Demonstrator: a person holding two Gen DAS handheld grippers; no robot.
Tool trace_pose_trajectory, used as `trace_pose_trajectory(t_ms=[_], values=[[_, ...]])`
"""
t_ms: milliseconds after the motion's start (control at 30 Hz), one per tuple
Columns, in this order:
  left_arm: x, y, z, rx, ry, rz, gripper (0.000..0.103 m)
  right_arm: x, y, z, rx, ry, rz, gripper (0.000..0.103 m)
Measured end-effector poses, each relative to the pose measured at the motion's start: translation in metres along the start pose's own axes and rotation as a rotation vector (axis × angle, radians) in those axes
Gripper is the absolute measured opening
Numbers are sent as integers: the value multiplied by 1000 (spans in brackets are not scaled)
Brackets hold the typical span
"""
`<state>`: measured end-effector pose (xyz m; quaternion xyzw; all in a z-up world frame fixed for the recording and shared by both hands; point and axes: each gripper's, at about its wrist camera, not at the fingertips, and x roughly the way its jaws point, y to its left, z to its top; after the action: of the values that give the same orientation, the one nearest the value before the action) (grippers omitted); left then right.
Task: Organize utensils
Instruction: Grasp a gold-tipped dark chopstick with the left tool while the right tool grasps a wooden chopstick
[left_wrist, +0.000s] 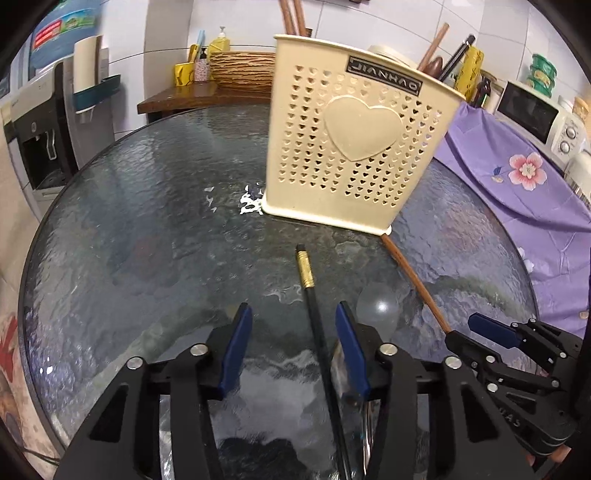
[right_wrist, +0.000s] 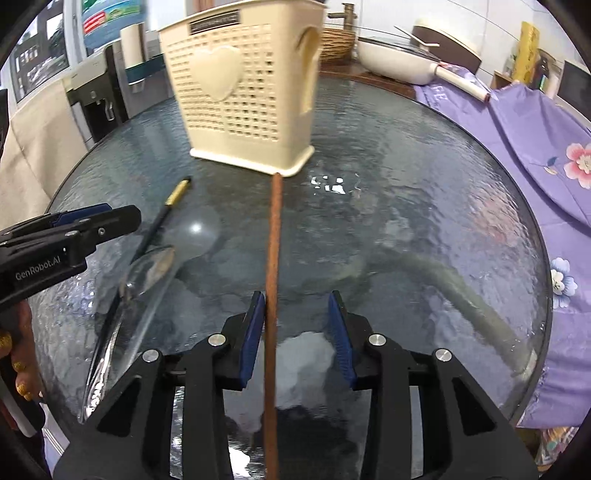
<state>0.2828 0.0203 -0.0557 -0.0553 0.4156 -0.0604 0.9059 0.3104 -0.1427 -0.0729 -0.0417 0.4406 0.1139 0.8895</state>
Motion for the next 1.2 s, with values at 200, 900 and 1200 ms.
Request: trace_pose_trajectory(t_ms=[200, 900, 1200], values=[[22, -9, 6, 33, 49, 13, 31, 0, 0, 8, 4, -16, 25, 36], [30, 2, 18, 42, 57, 28, 10, 48, 16, 68, -33, 36, 116, 27], [31, 3, 19, 38, 51, 30, 9, 52, 26, 70, -105, 10, 63, 13]])
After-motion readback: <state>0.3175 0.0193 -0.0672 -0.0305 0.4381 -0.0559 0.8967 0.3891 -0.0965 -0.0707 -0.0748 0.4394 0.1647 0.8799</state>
